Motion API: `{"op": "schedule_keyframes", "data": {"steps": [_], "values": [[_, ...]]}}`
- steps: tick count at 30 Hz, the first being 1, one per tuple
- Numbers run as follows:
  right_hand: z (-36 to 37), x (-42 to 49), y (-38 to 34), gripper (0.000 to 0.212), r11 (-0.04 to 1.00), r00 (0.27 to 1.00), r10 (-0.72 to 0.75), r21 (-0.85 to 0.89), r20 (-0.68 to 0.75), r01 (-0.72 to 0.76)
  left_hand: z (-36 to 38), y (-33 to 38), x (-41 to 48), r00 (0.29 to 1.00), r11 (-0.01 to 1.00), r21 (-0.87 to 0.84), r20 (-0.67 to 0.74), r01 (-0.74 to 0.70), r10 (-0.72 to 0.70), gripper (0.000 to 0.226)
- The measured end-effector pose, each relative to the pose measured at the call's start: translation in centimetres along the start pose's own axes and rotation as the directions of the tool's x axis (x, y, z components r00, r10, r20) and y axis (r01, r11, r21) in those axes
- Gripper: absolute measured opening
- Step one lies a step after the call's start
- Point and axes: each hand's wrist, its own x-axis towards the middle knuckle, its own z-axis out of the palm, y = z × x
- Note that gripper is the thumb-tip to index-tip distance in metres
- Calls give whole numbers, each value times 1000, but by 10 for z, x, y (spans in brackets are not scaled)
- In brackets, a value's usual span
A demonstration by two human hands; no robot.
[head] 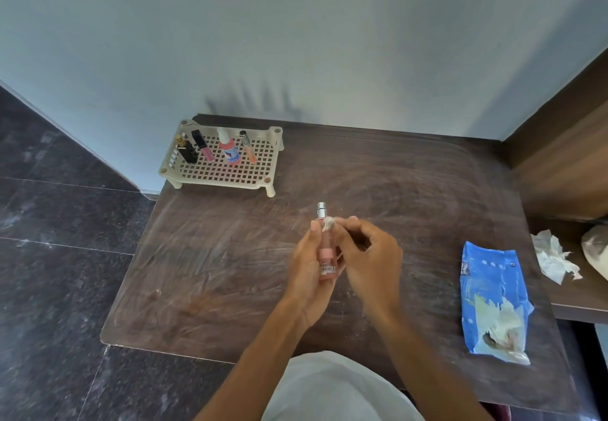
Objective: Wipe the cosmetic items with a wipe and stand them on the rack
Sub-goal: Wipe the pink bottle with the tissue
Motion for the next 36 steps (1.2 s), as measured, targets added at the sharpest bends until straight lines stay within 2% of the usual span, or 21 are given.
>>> {"op": "schedule_keyframes", "data": {"steps": [6,10,17,23,29,36], "values": [[5,-2,-2,12,999,998,-16,-31,58,18,-4,8,9,999,997,-78,-35,-20,17,51],[3,-32,6,15,999,998,-35,-28,48,36,-6,9,16,996,998,-55,-84,-45,40,53],[9,6,-1,10,999,999,-40,-21,15,40,-7,5,8,999,999,-23,14,38,-38,56],[10,-2,2,14,997,997,-34,-73,70,40,-6,12,18,997,996,-92,-73,-6,-1,57],[5,-24,7,15,999,998,-37,-14,58,38,-2,7,15,988,993,40,-105,-108,112,59],[9,3,2,13,989,991,-130,-70,-9,129,-6,1,18,976,966,228,-145,-125,161,35]]}}
